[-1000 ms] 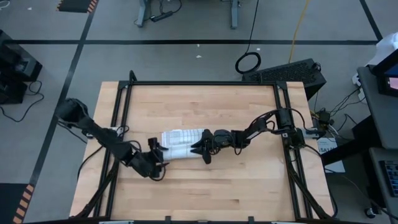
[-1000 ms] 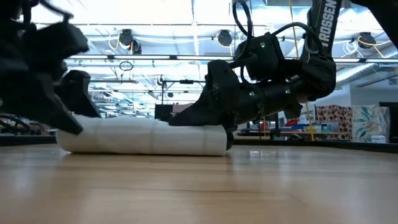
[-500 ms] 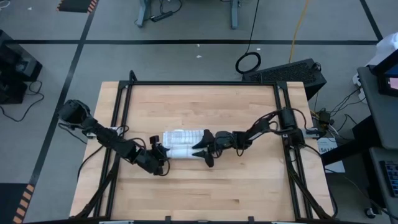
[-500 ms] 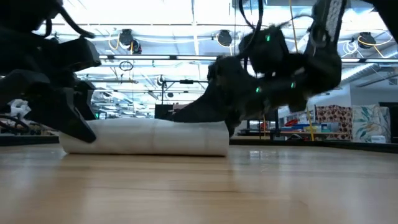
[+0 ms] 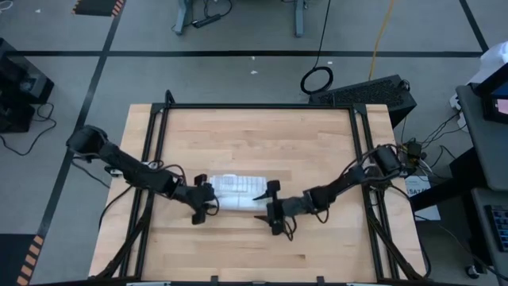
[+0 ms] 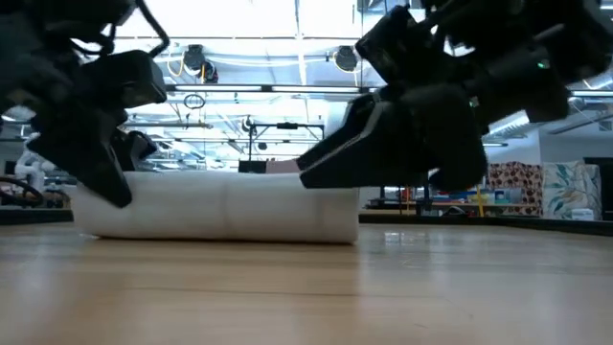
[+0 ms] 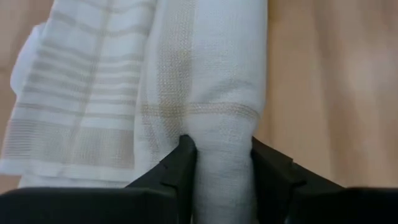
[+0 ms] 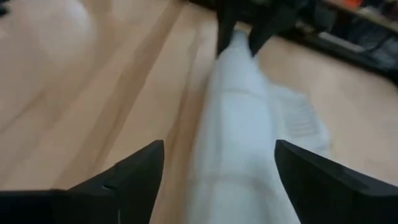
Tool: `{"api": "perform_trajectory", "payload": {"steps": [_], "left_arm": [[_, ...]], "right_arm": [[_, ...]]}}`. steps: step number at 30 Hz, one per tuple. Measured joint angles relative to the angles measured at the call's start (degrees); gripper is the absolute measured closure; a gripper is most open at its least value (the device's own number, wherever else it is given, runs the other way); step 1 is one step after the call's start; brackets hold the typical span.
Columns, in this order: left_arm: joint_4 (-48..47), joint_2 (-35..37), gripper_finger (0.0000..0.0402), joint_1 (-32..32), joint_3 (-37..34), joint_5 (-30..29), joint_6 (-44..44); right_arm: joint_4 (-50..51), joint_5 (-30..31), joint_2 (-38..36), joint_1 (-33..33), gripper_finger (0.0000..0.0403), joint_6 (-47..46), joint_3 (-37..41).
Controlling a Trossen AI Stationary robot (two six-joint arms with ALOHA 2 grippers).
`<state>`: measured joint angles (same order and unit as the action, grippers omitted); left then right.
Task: Roll towel
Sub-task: Roll the white towel
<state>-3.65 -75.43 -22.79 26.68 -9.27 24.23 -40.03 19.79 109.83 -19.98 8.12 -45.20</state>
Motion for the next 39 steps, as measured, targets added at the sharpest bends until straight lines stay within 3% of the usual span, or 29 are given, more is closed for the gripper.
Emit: {"api": "perform_trajectory", "payload": {"steps": [6, 15, 23, 28, 35, 39], "left_arm": [[0.05, 1.34, 0.0276, 7.24, -0.02, 10.44, -0.58], [0.11, 1.34, 0.0276, 15.32, -0.02, 22.38, -2.55], [-0.02, 1.59, 0.0268, 16.77, -0.02, 20.51, -4.08], [-0.73, 5.15, 0.0222, 16.77, -0.13, 20.12, -4.16], [-5.55, 16.61, 0.0143, 16.77, -0.13, 19.28, -5.4], [-1.97, 20.9, 0.0119, 14.55, -0.11, 12.06, -7.83]], "right_arm": [[-11.52, 2.84, 4.75, -0.03, 0.0104, -3.8, -0.17], [-15.18, 4.54, 11.22, 2.23, 0.0105, -18.58, -0.25], [-14.37, 3.41, 11.53, 4.05, 0.0126, -29.25, -0.27], [-13.09, 0.32, 11.48, 5.09, 0.017, -32.08, -0.27], [-12.81, -0.53, 11.48, 5.22, 0.0236, -35.17, -0.27], [-12.79, -0.73, 11.5, 5.41, 0.0264, -37.24, -0.27]]}}
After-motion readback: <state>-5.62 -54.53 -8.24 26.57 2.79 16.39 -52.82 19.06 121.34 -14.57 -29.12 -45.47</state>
